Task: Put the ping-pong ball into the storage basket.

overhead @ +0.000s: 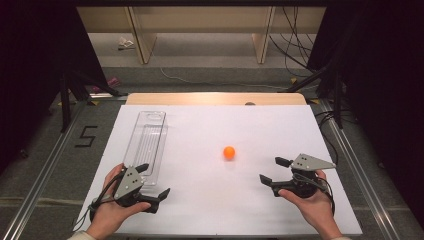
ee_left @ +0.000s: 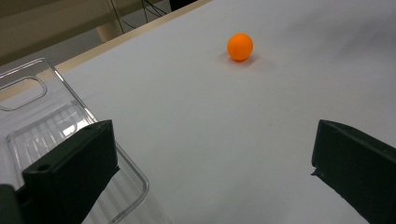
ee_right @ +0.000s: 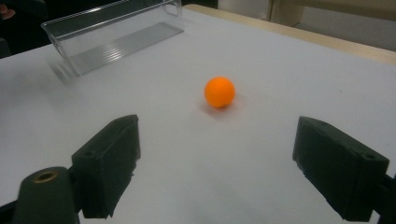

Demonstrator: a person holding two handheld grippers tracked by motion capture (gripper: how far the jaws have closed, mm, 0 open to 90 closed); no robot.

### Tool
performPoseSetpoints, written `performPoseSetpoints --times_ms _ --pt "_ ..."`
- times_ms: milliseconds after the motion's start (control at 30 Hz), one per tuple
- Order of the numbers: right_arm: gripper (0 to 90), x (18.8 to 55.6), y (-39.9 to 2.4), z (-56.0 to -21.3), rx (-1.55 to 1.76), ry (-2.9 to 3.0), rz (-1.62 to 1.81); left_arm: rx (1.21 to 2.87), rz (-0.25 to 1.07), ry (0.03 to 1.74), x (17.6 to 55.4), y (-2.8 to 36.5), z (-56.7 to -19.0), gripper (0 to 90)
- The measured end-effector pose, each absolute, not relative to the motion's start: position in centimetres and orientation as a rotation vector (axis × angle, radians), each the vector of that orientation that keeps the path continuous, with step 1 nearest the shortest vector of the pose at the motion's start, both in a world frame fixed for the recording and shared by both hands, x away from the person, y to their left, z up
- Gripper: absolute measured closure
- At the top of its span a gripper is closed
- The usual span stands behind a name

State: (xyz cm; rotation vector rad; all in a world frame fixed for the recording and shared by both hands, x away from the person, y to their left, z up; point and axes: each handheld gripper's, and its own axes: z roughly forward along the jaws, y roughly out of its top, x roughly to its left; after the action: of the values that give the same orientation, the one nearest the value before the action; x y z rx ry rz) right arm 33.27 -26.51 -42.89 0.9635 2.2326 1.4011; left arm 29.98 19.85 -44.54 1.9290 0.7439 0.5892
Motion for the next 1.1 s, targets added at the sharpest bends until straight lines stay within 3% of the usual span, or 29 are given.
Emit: performPoseSetpoints --times_ms 1100 --pt "15.8 38.3 -21.8 -43.7 0.979 2.271 1.314 1.924 0.585 0.731 29.7 19.8 -44.5 0.0"
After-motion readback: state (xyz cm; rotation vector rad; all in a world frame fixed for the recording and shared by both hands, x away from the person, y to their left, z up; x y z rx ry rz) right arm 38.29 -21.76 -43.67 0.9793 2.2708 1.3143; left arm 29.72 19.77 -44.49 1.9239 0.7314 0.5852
